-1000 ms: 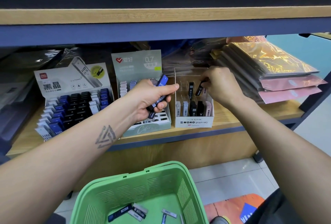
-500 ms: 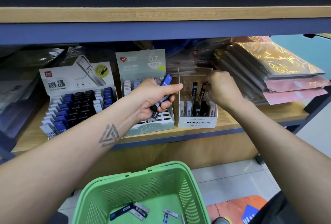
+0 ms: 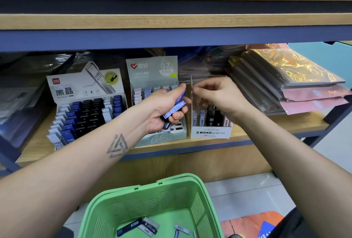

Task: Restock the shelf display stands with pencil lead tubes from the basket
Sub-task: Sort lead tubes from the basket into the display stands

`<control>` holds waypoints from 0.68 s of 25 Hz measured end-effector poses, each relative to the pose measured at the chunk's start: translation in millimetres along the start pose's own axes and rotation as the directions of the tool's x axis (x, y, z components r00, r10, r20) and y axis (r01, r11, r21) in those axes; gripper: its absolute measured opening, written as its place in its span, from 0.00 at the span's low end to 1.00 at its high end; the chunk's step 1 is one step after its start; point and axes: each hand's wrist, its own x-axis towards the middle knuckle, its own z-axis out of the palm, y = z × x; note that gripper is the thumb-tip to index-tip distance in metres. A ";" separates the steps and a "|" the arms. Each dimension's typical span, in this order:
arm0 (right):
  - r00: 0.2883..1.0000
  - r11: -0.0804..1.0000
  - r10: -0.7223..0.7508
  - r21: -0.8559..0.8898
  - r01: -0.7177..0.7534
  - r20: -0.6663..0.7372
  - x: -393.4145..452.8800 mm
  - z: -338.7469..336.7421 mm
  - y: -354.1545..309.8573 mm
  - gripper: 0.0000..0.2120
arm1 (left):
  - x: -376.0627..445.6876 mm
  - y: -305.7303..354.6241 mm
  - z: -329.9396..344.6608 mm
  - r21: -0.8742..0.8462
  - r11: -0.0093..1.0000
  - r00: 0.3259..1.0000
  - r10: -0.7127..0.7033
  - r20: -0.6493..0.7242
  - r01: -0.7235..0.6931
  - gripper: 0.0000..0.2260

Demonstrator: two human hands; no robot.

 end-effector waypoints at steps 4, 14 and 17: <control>0.975 0.940 0.054 0.318 -0.122 0.215 -3.5 14.4 -11.1 0.17 | -5.1 2.8 -2.6 -0.006 1.000 1.000 0.016 -0.022 -0.016 0.18; 0.984 0.884 0.047 0.451 -0.120 0.170 -2.4 19.7 -18.9 0.10 | -17.2 8.5 -17.4 0.069 0.997 0.996 0.007 0.091 -0.013 0.14; 0.991 0.979 -0.131 0.158 0.126 0.026 -6.6 23.8 -24.6 0.13 | -12.8 9.4 -14.9 -0.024 0.999 0.997 0.041 -0.062 -0.043 0.12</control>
